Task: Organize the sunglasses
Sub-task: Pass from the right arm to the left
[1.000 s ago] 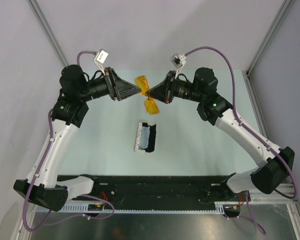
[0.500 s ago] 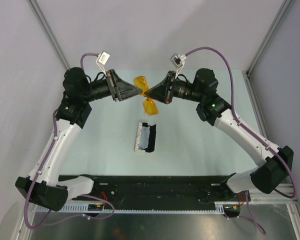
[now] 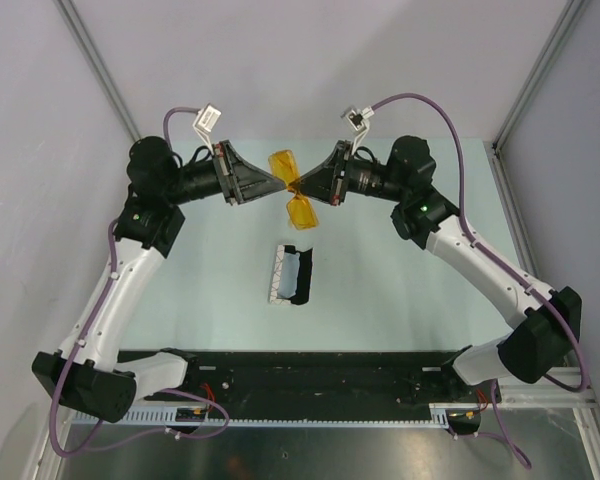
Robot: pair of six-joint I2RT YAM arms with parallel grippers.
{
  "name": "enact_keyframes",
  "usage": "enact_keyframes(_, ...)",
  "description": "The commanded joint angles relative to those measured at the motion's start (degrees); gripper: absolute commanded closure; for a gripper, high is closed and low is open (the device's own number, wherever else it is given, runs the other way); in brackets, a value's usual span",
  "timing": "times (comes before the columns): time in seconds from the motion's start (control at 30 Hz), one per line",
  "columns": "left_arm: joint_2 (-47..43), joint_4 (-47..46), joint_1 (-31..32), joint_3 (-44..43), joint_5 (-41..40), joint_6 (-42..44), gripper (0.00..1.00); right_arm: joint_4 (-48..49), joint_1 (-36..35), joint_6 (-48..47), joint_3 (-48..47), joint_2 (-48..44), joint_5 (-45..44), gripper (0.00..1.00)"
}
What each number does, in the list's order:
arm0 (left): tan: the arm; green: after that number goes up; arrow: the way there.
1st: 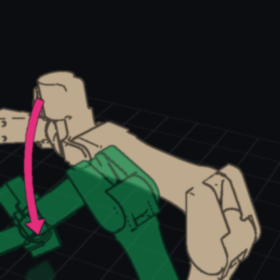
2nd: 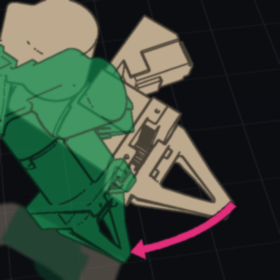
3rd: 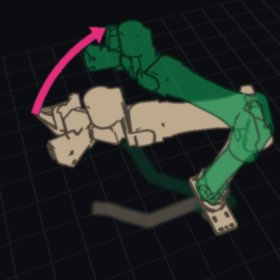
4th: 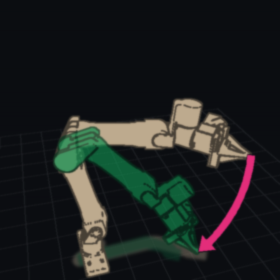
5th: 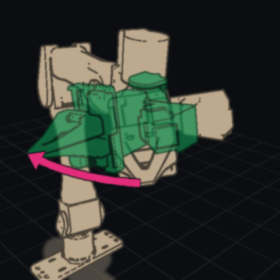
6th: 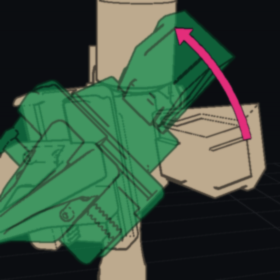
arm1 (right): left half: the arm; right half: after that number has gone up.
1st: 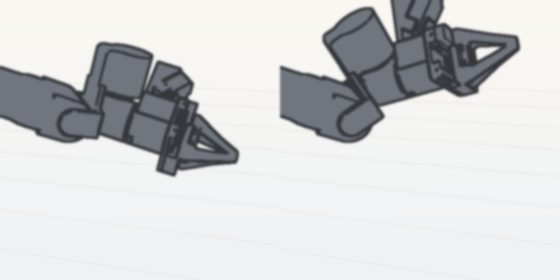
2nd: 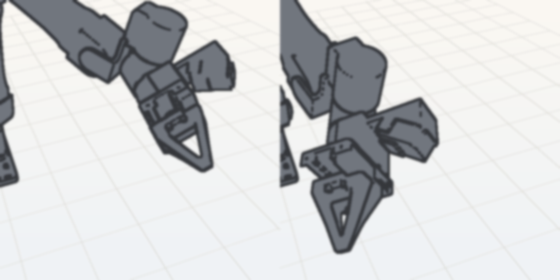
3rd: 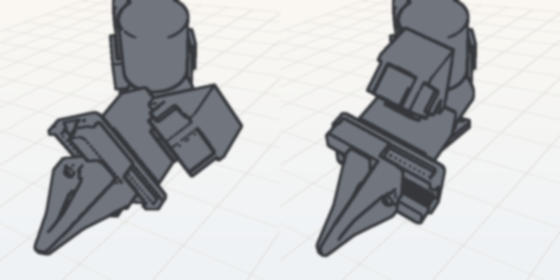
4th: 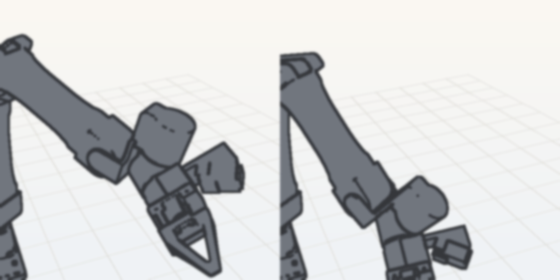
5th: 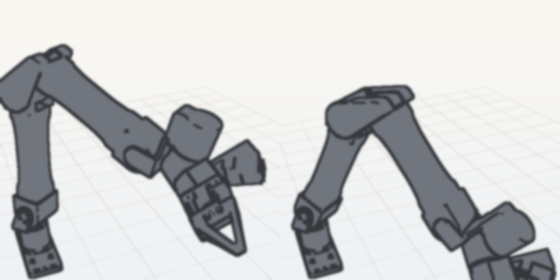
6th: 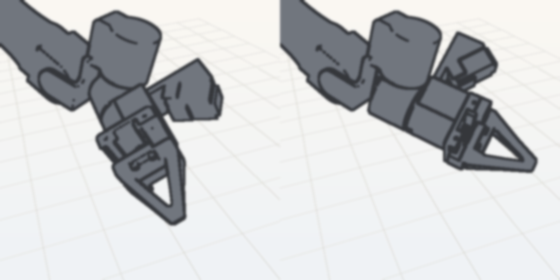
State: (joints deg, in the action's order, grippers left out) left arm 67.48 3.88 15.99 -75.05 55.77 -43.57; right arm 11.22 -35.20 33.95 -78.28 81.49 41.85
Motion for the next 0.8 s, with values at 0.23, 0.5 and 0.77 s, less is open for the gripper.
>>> enact_keyframes(0.23,-0.9,-6.6,-1.0,1.3,4.5,-3.2,0.75,7.0,1.0,3.8,0.1,0.8,4.3,1.00)
enact_keyframes(0.5,-0.6,-12.8,-1.0,3.7,4.8,-7.3,0.74,6.3,0.1,3.0,0.1,0.9,3.9,1.00)
enact_keyframes(0.77,-0.9,-13.3,-1.0,3.6,4.3,-7.3,0.89,5.6,-0.1,2.1,0.1,0.9,3.5,1.00)
